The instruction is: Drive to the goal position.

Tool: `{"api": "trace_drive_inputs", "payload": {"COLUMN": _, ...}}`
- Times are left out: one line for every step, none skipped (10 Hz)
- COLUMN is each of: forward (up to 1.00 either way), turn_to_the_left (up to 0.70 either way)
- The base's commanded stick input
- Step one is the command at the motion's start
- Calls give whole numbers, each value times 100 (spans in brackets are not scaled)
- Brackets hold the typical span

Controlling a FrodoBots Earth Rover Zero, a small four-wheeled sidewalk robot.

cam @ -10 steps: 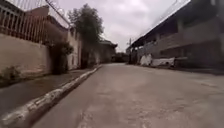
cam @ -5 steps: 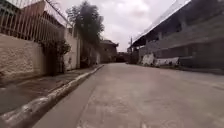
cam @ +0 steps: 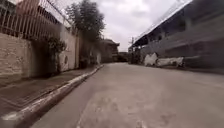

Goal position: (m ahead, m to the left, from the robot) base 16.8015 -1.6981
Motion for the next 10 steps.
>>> {"api": "trace_drive_inputs", "payload": {"forward": 100, "turn_to_the_left": 0}}
{"api": "trace_drive_inputs", "payload": {"forward": 100, "turn_to_the_left": 0}}
{"api": "trace_drive_inputs", "payload": {"forward": 100, "turn_to_the_left": -1}}
{"api": "trace_drive_inputs", "payload": {"forward": 100, "turn_to_the_left": -27}}
{"api": "trace_drive_inputs", "payload": {"forward": 100, "turn_to_the_left": -36}}
{"api": "trace_drive_inputs", "payload": {"forward": 100, "turn_to_the_left": -28}}
{"api": "trace_drive_inputs", "payload": {"forward": 100, "turn_to_the_left": -10}}
{"api": "trace_drive_inputs", "payload": {"forward": 100, "turn_to_the_left": 0}}
{"api": "trace_drive_inputs", "payload": {"forward": 100, "turn_to_the_left": 0}}
{"api": "trace_drive_inputs", "payload": {"forward": 100, "turn_to_the_left": 2}}
